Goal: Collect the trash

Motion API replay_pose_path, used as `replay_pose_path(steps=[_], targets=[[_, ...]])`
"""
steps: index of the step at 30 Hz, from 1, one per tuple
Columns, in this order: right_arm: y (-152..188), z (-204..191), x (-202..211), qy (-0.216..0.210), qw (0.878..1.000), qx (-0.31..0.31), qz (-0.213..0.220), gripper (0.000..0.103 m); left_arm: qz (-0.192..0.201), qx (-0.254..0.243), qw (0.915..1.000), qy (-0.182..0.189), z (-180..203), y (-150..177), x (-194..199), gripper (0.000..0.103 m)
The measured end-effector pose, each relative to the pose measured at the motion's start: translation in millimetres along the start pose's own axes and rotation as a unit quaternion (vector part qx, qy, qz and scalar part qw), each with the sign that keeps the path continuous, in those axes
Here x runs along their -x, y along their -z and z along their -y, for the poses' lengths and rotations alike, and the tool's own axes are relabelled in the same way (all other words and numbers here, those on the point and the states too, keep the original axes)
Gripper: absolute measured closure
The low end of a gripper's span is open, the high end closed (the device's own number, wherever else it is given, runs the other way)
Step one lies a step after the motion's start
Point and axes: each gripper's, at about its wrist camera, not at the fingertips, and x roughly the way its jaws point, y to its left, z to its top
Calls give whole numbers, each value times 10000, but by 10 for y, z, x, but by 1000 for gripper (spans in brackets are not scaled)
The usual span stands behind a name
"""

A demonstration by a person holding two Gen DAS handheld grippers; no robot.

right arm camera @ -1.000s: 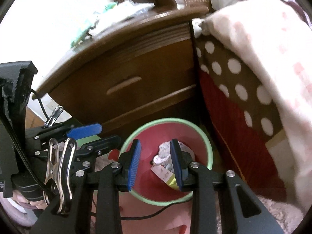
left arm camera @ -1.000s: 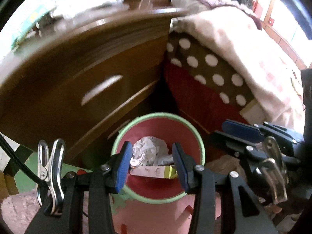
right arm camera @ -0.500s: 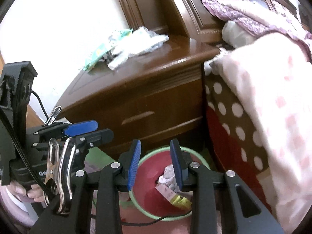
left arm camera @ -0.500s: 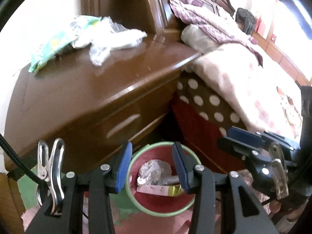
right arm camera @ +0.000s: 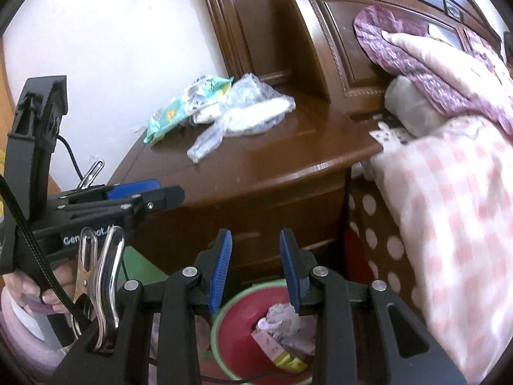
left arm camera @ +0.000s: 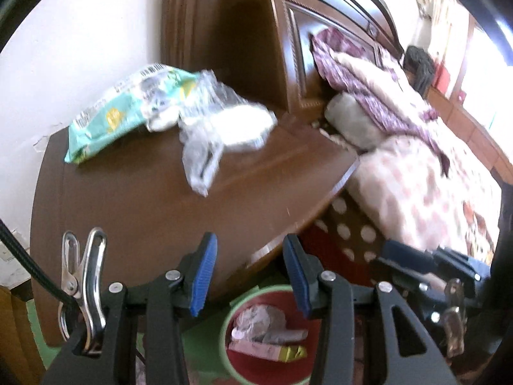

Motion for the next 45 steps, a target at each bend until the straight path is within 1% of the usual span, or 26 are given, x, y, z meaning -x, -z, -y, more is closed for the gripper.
replay_pose_path(steps=[3, 7, 9, 12, 15, 19, 22, 25, 26, 27, 28, 31, 34, 37, 41, 44, 45], targets=[[-152, -14, -82, 21, 9999, 89, 43, 71, 69, 102, 9999, -53, -62, -156, -68, 58], [-371, -27, -216, 45, 9997, 206, 88, 71, 40, 312, 9995, -68, -161, -365, -215, 58], [-479, -28, -285, 48, 9996, 245, 94, 71, 86, 413, 9991, -84, -208, -467, -276, 58], [-651, -23, -397, 114, 9993, 323, 114, 70, 194, 526, 9983, -170, -263, -635, -369, 58], [-837, 17, -532, 149, 9991, 365, 139, 70, 180, 668, 9973, -244, -319, -754, -492, 58], [-1029, 120, -715, 155, 9994, 298, 130, 70, 124, 779, 9960, -427, -387, -785, -663, 58], [-1150, 206, -849, 93, 9997, 188, 146, 70, 118, 869, 9950, -475, -435, -805, -739, 58], [-1264, 251, -979, 42, 9998, 162, 125, 70, 99, 988, 9941, -437, -492, -815, -782, 58], [-1314, 265, -1036, 44, 9998, 166, 112, 67, 88, 1028, 9938, -422, -511, -819, -795, 57], [-1351, 272, -1078, 45, 9998, 166, 94, 63, 83, 1060, 9934, -421, -522, -821, -804, 57], [-1397, 282, -1128, 34, 9998, 168, 71, 62, 79, 1095, 9931, -423, -535, -820, -816, 57], [-1549, 327, -1287, -65, 9998, 195, -32, 61, 46, 1142, 9926, -406, -559, -810, -845, 56], [-1660, 382, -1399, 20, 9998, 207, -54, 60, 11, 1182, 9923, -358, -571, -802, -873, 56], [-1760, 450, -1536, -13, 9998, 151, -95, 58, -12, 1213, 9920, -337, -579, -798, -893, 56], [-1865, 463, -1776, -107, 9992, 189, -344, 57, -70, 1219, 9919, -340, -585, -793, -925, 56], [-1908, 458, -1939, -152, 9979, 308, -552, 50, -123, 1194, 9921, -360, -579, -784, -957, 56], [-1914, 452, -1986, -137, 9975, 343, -610, 50, -137, 1191, 9921, -364, -576, -784, -968, 56]])
